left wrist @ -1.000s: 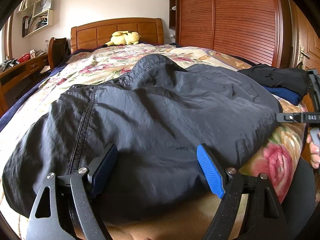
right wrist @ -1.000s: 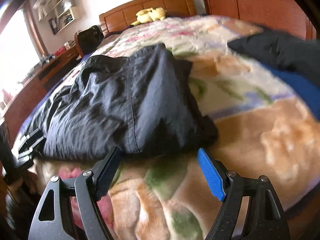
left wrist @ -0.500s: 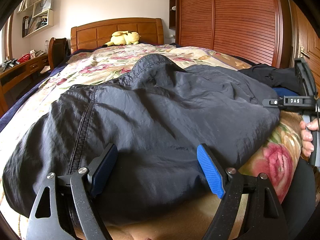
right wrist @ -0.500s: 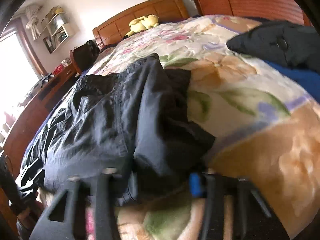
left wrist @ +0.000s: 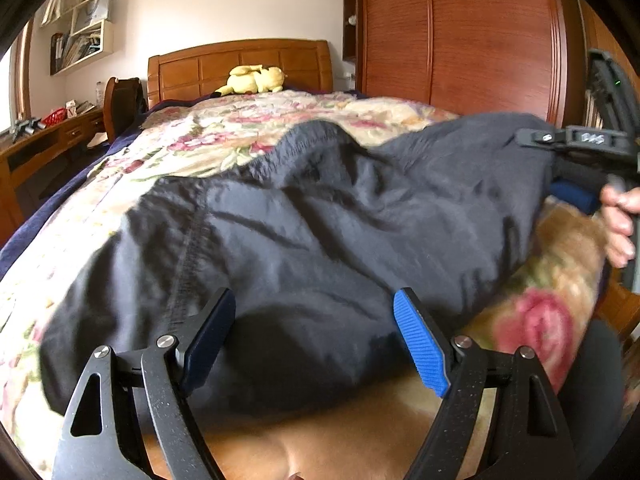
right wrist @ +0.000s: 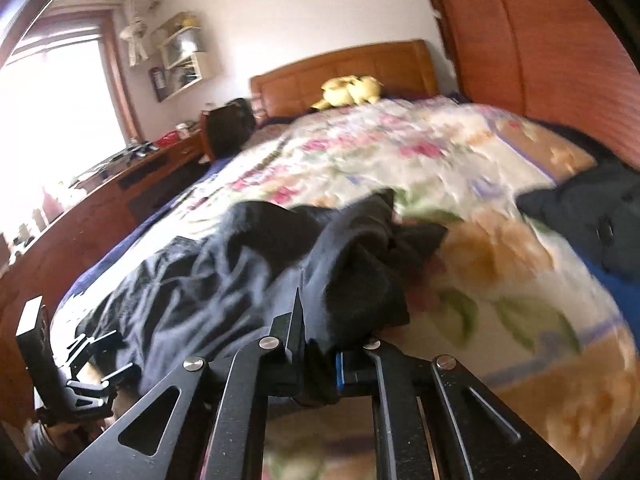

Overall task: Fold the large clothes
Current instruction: 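Grasp the folded jacket with the right gripper and lift it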

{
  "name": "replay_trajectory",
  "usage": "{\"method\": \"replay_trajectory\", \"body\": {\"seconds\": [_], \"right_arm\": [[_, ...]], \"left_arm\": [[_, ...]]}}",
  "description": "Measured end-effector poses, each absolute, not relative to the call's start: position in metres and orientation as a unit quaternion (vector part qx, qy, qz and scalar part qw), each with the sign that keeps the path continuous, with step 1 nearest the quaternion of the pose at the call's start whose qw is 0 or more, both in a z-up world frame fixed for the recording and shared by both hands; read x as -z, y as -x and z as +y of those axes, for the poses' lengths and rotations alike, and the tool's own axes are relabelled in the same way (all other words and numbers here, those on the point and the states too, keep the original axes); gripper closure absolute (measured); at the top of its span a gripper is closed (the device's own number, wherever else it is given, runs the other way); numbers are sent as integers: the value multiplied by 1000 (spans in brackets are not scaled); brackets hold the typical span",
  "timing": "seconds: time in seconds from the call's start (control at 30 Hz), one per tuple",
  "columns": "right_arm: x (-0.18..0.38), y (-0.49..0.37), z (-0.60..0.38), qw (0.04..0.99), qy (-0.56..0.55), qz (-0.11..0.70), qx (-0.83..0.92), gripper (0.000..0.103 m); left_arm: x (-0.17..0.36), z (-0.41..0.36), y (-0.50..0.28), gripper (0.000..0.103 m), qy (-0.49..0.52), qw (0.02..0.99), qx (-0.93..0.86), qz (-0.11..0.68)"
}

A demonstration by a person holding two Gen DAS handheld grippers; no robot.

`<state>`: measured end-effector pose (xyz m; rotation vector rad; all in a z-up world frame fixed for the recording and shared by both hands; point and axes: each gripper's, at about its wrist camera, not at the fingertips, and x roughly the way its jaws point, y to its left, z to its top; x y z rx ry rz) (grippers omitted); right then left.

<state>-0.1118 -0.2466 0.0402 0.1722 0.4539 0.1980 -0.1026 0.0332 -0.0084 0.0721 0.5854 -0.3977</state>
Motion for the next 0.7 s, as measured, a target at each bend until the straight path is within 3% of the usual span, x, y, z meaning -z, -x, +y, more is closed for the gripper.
{"method": "replay_trajectory", "body": {"seconds": [0.37, 0.7], "right_arm": [[-104, 74, -139, 963, -9, 170, -209, 96], [-120, 41, 0, 932, 61, 169, -315, 96]], "left_arm": [[-44, 133, 108, 21, -22, 962, 97, 254], [-49, 230, 129, 21, 1, 970, -5, 244]]}}
